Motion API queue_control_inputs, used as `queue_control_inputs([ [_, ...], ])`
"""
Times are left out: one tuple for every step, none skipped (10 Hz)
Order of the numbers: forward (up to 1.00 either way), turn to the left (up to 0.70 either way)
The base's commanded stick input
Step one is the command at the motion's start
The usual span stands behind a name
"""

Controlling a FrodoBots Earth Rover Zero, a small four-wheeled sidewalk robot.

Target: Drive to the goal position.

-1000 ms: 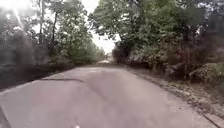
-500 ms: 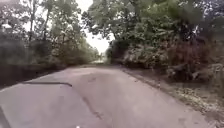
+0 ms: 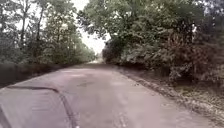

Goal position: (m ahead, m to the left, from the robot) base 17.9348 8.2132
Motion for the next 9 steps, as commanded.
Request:
queue_control_inputs([
  [1.0, -0.07],
  [1.0, -0.07],
  [1.0, -0.07],
  [1.0, -0.07],
  [1.0, -0.07],
  [1.0, -0.07],
  [1.0, -0.07],
  [1.0, -0.07],
  [1.0, -0.06],
])
